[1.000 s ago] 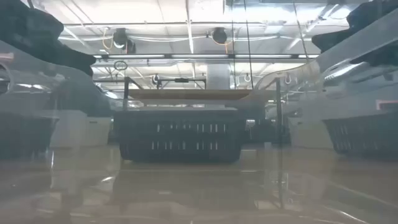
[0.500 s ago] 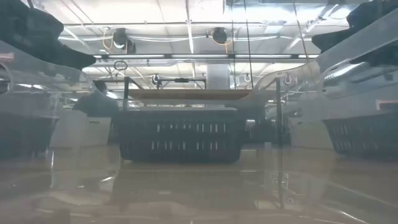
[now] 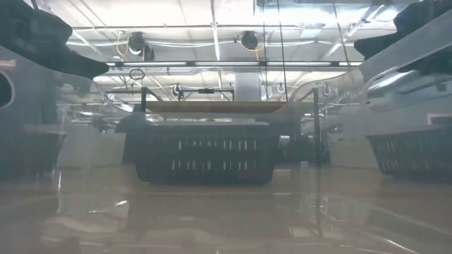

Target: Stack baskets on shelf by color

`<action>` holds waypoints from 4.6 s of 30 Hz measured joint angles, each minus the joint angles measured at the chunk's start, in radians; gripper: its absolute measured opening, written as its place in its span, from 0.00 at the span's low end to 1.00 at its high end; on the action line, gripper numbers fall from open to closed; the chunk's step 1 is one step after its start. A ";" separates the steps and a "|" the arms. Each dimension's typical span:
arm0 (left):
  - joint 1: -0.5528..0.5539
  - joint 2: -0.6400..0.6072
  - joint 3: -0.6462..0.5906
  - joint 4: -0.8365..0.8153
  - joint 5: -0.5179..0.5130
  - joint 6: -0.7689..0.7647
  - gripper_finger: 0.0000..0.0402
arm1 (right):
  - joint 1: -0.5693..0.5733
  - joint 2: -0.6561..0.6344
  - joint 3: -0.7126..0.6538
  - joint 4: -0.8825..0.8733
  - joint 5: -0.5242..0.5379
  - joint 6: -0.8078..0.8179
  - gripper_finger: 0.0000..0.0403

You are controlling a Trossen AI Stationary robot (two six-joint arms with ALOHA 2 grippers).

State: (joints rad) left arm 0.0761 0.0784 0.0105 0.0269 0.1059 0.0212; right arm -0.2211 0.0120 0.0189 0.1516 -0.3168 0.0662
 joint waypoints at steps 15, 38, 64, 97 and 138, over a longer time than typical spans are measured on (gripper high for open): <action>0.000 0.000 0.000 0.000 0.000 0.000 0.02 | 0.000 0.000 0.000 0.000 0.000 0.000 0.03; 0.000 0.000 0.000 0.000 0.000 0.000 0.02 | 0.000 0.000 0.000 0.000 0.000 0.000 0.03; 0.000 0.000 0.000 0.000 0.000 0.000 0.02 | 0.000 0.000 0.000 0.000 0.000 0.000 0.03; 0.000 0.000 0.000 0.000 0.000 0.000 0.02 | 0.000 0.000 0.000 -0.001 0.000 -0.017 0.03; 0.000 0.000 0.000 0.001 -0.002 -0.019 0.02 | 0.000 0.000 0.000 0.117 -0.002 -0.270 0.03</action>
State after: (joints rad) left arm 0.0761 0.0784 0.0106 0.0281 0.1037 0.0017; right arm -0.2207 0.0124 0.0185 0.2683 -0.3183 -0.2036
